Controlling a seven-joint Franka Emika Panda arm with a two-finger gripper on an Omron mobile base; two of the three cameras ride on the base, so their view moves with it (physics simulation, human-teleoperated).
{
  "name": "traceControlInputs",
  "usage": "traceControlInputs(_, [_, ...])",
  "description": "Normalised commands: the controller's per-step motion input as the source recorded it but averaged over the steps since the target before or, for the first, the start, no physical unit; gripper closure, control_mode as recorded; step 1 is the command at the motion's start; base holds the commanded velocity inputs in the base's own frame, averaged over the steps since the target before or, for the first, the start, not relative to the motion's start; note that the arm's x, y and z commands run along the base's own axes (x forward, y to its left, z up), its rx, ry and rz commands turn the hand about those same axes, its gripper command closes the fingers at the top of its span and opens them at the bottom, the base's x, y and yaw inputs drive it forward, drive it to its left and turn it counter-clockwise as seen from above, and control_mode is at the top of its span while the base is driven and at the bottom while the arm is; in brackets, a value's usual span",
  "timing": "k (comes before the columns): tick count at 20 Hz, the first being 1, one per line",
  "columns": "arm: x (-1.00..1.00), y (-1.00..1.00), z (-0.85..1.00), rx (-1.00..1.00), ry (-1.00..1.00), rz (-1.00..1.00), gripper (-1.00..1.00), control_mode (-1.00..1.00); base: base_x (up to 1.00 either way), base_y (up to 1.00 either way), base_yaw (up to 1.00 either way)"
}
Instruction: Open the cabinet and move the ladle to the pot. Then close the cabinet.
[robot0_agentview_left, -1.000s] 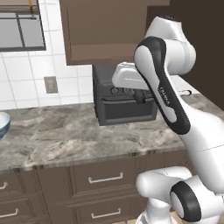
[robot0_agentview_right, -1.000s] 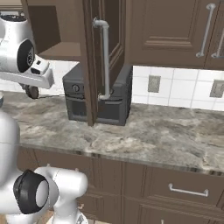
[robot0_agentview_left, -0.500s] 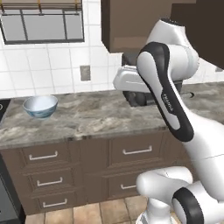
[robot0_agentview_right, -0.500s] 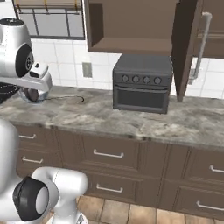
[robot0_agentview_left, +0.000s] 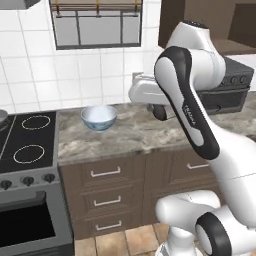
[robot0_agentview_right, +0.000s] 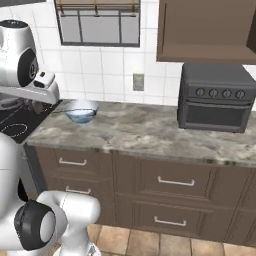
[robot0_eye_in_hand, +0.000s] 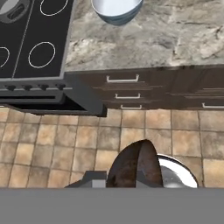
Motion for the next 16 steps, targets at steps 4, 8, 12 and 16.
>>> traceControlInputs(4, [0.0, 0.0, 0.0, 0.0, 0.0, 0.0, 1.0, 1.0, 0.14, 1.0, -0.1])
traceControlInputs(8, [0.0, 0.0, 0.0, 0.0, 0.0, 0.0, 1.0, 1.0, 0.2, 1.0, -0.09])
traceControlInputs(12, [0.0, 0.0, 0.0, 0.0, 0.0, 0.0, 1.0, 1.0, 0.26, 1.0, -0.08])
traceControlInputs(16, [0.0, 0.0, 0.0, 0.0, 0.0, 0.0, 1.0, 1.0, 0.35, 1.0, -0.07])
